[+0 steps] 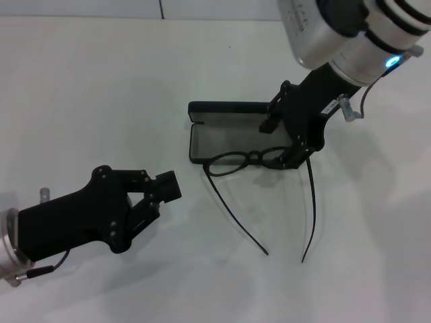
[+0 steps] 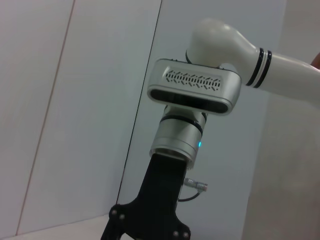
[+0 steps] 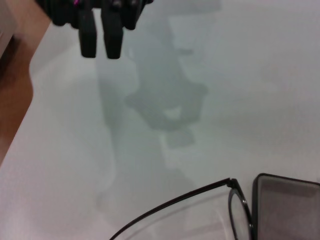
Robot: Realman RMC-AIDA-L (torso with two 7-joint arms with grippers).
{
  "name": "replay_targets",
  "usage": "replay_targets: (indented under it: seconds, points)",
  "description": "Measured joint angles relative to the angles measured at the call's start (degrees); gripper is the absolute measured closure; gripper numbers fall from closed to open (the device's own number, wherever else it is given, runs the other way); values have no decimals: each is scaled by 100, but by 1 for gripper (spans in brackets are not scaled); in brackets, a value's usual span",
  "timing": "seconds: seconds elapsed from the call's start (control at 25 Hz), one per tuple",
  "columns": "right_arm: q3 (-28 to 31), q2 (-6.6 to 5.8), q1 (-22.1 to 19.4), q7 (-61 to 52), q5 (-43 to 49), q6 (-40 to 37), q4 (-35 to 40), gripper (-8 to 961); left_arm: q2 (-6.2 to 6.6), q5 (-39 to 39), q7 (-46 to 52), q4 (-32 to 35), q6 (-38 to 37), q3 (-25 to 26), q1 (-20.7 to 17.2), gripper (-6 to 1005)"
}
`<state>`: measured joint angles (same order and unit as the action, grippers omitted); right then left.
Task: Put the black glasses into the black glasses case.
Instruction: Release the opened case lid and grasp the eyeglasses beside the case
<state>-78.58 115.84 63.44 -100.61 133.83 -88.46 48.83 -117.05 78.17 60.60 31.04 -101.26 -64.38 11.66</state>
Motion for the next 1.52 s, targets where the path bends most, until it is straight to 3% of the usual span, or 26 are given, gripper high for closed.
replay_targets:
  seconds: [0.2,0.44,0.88,1.16,1.52]
  points:
    - [-304,0,252,-41,121,24,-102,302,-39,6,-1,-4,-8,3,-10,901]
    - [-689,32,740,-144,208,355,-918,309,-137,11,-38,-8,-63,5,26,901]
    - [-757,35,745,-101,99,782,-1102,323,-159,32,-148,-186,-40,-2,15,900]
    - [-1423,35,768,-88,-387,1322,-1357,331,-139,32,-286,-371,-5,-4,97,900]
    - [-1790,35,754,56,-721,1751,-1616,343,-148,46,-326,-379,71,-20,93,900]
